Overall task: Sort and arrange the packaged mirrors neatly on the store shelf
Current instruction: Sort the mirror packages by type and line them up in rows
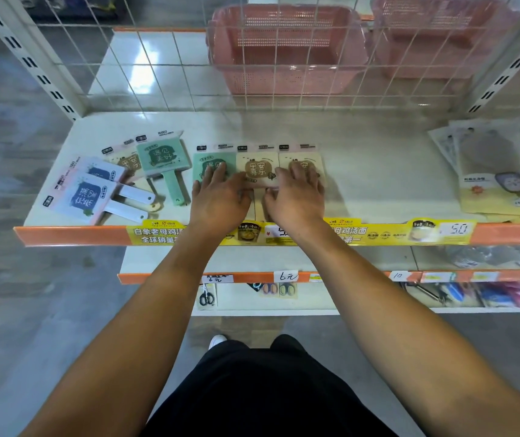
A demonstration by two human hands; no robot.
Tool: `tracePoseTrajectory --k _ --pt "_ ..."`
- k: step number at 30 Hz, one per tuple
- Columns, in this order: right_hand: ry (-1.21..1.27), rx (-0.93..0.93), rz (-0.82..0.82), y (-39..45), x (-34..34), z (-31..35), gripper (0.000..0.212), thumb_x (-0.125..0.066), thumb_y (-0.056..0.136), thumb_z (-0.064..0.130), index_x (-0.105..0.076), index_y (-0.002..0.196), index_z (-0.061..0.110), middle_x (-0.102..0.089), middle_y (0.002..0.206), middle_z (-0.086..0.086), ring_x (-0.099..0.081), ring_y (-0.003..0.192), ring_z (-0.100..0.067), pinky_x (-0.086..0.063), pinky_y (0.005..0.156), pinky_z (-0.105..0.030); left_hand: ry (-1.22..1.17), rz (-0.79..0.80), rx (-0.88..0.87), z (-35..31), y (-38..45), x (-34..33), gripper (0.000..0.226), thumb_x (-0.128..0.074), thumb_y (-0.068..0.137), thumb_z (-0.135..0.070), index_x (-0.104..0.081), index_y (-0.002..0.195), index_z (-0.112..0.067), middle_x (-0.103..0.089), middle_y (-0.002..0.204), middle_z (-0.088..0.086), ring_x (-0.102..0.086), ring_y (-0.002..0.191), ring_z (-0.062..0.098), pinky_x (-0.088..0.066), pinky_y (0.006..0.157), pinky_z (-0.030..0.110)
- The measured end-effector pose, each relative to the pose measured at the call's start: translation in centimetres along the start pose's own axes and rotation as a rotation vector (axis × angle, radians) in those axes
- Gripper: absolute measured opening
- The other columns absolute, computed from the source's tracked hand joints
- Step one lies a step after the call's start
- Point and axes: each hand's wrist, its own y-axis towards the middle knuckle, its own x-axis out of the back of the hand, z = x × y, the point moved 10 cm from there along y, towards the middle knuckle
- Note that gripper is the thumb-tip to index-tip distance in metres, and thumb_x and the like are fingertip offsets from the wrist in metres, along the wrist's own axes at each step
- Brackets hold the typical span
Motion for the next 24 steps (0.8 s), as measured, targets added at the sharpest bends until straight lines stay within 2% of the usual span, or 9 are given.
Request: tracePoseTrajectory --k 6,14,19,22,24 --pt "-0.002 0.029 0.008 -0.3 0.1 -0.1 0.053 -0.048 0.094 0.038 -0.04 0.145 0.023 -0.027 0.154 -0.004 -0.012 0.146 -0.037 -0.02 0.117 -0.048 -0.017 0.005 0.0 -0.4 -0.5 0.3 0.05 -0.047 0.094 -0.036 -0.039 0.143 -0.029 -0.025 0.157 0.01 -0.013 0.147 0.032 -0.015 0.117 0.054" --pt "-0.004 0.04 0.019 -0.3 0.2 -0.3 0.055 -0.048 0.094 0.04 -0.038 0.145 0.023 -0.024 0.156 -0.007 -0.01 0.146 -0.038 -0.019 0.117 -0.049 0.005 0.026 -0.012 -1.1 -0.5 0.3 0.045 -0.045 0.095 -0.039 -0.045 0.138 -0.027 -0.031 0.155 0.006 -0.018 0.146 0.034 -0.019 0.114 0.055" --pt "0.017 0.049 0.045 -0.3 0.0 -0.3 0.059 -0.046 0.095 0.04 -0.032 0.149 0.024 -0.018 0.159 -0.009 -0.005 0.148 -0.038 -0.013 0.119 -0.049 0.019 0.042 0.017 -0.7 -0.5 0.3 0.055 -0.044 0.095 -0.042 -0.032 0.147 -0.028 -0.022 0.159 0.004 -0.011 0.148 0.031 -0.013 0.117 0.053" --pt "0.035 0.069 0.018 -0.4 0.4 -0.2 0.059 -0.046 0.095 0.039 -0.033 0.15 0.024 -0.019 0.16 -0.008 -0.005 0.148 -0.036 -0.009 0.12 -0.05 0.021 0.0 0.026 -0.9 -0.6 0.6 0.058 -0.046 0.095 -0.041 -0.03 0.149 -0.026 -0.02 0.16 0.004 -0.01 0.148 0.031 -0.013 0.118 0.05" --pt "0.072 0.1 -0.017 -0.6 0.9 0.3 0.057 -0.049 0.094 0.039 -0.037 0.148 0.024 -0.025 0.158 -0.007 -0.01 0.147 -0.038 -0.012 0.12 -0.05 -0.005 -0.057 0.035 -1.0 -0.7 1.2 0.056 -0.049 0.094 -0.039 -0.034 0.147 -0.024 -0.024 0.158 0.006 -0.015 0.147 0.031 -0.017 0.118 0.049"
